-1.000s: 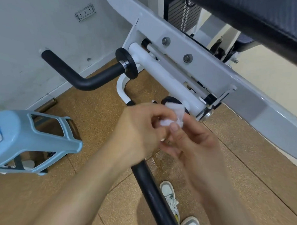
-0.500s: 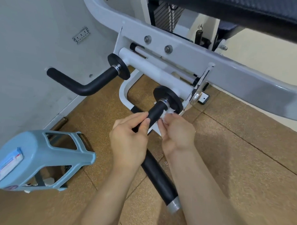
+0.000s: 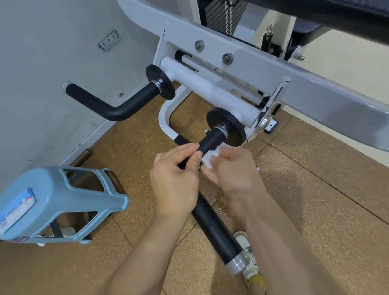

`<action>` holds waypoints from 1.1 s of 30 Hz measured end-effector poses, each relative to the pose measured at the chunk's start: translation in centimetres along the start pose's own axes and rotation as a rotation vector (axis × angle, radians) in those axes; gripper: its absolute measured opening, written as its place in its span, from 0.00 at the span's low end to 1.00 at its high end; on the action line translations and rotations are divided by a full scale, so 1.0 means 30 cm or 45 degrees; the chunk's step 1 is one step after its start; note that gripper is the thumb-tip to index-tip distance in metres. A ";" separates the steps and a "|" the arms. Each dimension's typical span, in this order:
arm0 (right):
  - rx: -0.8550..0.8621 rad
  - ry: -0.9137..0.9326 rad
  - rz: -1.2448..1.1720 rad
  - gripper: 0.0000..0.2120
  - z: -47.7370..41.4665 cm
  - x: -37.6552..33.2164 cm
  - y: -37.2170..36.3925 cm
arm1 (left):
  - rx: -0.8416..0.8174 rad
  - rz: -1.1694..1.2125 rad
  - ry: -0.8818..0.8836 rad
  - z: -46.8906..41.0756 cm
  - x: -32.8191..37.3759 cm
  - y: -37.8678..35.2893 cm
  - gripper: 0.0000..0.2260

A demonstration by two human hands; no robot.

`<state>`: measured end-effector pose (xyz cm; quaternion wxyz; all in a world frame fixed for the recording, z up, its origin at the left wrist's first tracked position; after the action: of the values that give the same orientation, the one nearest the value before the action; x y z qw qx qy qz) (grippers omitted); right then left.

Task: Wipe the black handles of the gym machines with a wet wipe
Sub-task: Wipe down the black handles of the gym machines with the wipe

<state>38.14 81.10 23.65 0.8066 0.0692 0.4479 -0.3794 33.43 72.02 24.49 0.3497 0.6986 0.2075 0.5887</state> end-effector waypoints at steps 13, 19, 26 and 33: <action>-0.204 -0.422 -0.023 0.11 0.013 0.030 -0.017 | 0.001 0.228 0.125 0.001 -0.025 -0.011 0.12; -0.006 -0.278 -0.255 0.08 -0.016 0.004 -0.021 | 0.000 0.259 0.190 0.005 -0.032 -0.014 0.10; -0.220 -0.195 0.338 0.14 0.033 0.009 -0.026 | 0.009 0.285 0.227 0.007 -0.030 -0.013 0.08; -0.372 -0.003 0.581 0.12 0.075 0.021 0.015 | -0.081 0.547 0.415 0.037 0.006 0.010 0.08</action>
<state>40.13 80.06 24.39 0.8732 0.0508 0.4699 -0.1192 34.51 71.68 24.76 0.2003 0.6113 0.0895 0.7604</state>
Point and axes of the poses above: each hand's wrist, its own z-axis away from the middle knuckle, its own y-axis out of the back of the hand, x = y × z, the point moved 1 cm from there along -z, towards the middle knuckle, and after that the axes turned 8 degrees about -z, right-handed, at the moved point
